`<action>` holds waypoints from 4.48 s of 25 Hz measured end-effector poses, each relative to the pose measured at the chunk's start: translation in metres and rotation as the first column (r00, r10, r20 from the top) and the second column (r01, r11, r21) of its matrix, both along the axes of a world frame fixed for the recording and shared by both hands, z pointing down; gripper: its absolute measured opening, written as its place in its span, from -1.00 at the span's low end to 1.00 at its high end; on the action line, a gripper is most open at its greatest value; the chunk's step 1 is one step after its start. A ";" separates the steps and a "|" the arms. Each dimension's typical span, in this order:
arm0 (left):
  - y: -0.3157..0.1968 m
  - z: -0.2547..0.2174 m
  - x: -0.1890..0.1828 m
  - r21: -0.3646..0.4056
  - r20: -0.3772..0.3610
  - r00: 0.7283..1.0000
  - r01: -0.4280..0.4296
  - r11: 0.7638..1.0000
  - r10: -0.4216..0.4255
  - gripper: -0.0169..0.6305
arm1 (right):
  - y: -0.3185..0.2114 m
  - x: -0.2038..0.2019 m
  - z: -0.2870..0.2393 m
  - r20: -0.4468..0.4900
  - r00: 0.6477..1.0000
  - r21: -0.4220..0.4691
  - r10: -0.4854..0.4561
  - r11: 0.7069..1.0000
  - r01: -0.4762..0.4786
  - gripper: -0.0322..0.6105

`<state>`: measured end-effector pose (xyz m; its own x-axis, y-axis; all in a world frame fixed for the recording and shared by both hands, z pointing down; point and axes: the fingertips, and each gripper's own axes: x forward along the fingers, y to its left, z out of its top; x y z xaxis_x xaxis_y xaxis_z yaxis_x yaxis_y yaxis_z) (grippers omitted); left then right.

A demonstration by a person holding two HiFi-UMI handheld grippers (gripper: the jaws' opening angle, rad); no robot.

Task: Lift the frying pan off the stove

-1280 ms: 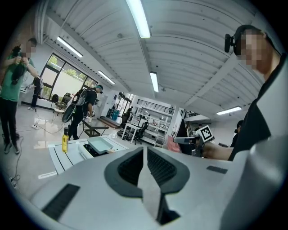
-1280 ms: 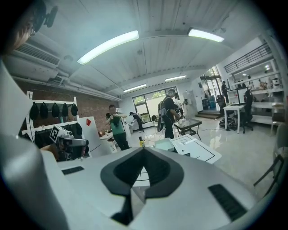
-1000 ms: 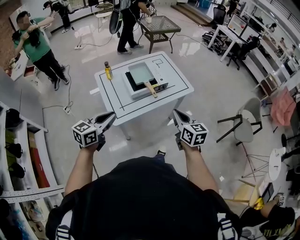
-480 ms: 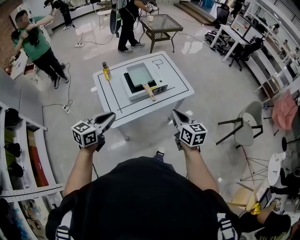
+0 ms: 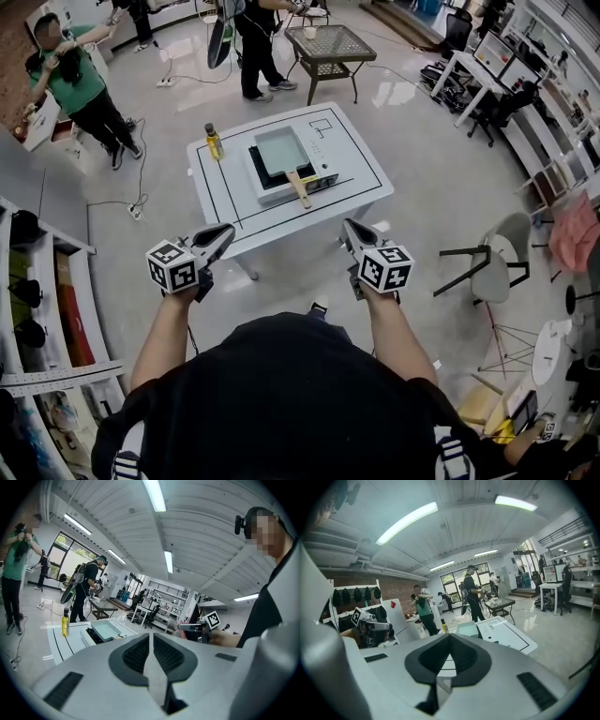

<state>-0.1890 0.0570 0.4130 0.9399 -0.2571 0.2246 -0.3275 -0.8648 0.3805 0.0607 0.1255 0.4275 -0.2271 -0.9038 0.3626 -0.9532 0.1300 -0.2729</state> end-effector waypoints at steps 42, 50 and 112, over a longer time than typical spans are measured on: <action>-0.066 0.023 0.092 -0.063 0.051 0.986 0.163 0.985 -0.160 -0.84 | -0.104 0.084 0.034 0.043 0.980 -0.074 -0.195 0.977 0.198 -0.88; -0.073 0.021 0.107 -0.060 0.051 0.978 0.205 0.977 -0.202 -0.84 | -0.121 0.100 0.032 0.039 0.970 -0.067 -0.241 0.968 0.243 -0.88; -0.161 0.049 0.138 -0.156 0.025 0.983 0.183 0.971 -0.181 -0.84 | -0.204 0.102 0.065 0.052 0.955 -0.149 -0.291 0.944 0.296 -0.88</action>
<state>-0.0511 -0.1036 0.4620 0.8780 -0.3845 0.2851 -0.4785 -0.7200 0.5026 0.1632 -0.0783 0.4925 -0.4863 -0.7293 0.4812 -0.8705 0.3569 -0.3387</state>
